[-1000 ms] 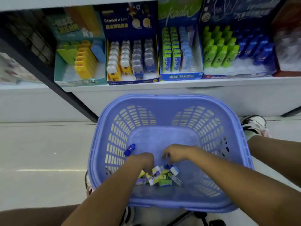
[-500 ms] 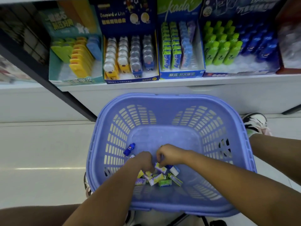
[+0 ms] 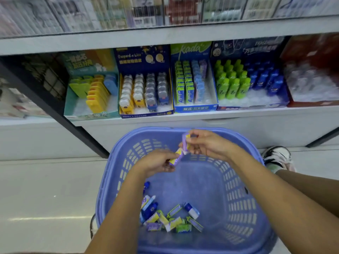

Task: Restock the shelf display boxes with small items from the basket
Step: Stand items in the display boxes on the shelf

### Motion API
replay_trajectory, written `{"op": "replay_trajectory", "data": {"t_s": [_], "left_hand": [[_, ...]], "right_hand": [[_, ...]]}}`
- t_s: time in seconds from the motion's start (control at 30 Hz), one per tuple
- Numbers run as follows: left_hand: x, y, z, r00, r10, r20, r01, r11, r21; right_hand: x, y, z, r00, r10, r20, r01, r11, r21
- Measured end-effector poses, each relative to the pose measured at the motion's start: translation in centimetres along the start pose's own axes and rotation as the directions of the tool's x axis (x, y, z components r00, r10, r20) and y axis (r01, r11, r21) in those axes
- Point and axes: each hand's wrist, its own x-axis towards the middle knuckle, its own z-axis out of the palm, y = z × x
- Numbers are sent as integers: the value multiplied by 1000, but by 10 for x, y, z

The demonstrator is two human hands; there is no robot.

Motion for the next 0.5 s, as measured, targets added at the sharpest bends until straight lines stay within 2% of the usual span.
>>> {"op": "replay_trajectory", "data": {"t_s": [0.07, 0.2, 0.27, 0.37, 0.43, 0.5], "left_hand": [[-10, 26, 2, 997, 82, 3, -81, 992, -93], [-25, 67, 12, 974, 225, 8, -217, 947, -238], [-31, 79, 17, 957, 288, -8, -282, 931, -231], [-35, 89, 21, 926, 373, -50, -376, 917, -135], [-35, 92, 23, 911, 405, -78, -411, 907, -93], [-33, 93, 26, 897, 428, -111, -438, 895, -90]], "right_hand": [[-6, -27, -4, 985, -123, -117, 121, 992, -31], [-16, -78, -14, 892, -315, -325, 292, 949, -120], [-21, -98, -22, 838, -386, -385, 254, 902, -350], [-23, -120, -36, 731, -524, -437, 116, 727, -677], [-21, -131, -41, 648, -641, -412, 50, 575, -816], [-14, -144, -44, 557, -730, -396, 44, 503, -863]]}}
